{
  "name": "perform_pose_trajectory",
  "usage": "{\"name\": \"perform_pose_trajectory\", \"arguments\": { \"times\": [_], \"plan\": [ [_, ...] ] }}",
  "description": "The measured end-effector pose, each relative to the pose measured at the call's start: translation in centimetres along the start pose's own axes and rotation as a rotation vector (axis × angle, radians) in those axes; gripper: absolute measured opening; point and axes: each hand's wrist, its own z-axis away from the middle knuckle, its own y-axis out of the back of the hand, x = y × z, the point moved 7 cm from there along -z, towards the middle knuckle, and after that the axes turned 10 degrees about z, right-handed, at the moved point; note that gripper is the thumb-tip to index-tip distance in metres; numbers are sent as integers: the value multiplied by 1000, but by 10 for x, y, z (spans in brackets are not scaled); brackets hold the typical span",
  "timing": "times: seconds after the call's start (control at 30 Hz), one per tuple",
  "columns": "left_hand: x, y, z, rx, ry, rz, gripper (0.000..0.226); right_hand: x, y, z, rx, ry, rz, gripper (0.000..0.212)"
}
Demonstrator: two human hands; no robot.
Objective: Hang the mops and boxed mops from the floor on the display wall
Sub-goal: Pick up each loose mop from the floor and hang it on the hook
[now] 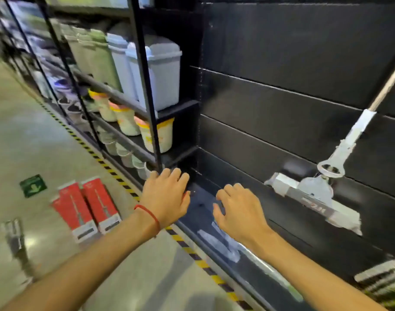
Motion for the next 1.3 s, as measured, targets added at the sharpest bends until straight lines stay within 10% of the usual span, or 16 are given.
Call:
{"name": "perform_pose_trajectory", "arguments": {
  "times": [0.8, 1.3],
  "plan": [
    [-306, 50, 559, -331, 720, 51, 29, -559, 6, 105, -204, 516, -319, 23],
    [-571, 60, 700, -332, 892, 13, 36, -879, -9, -2, -264, 638, -533, 28]
  ]
}}
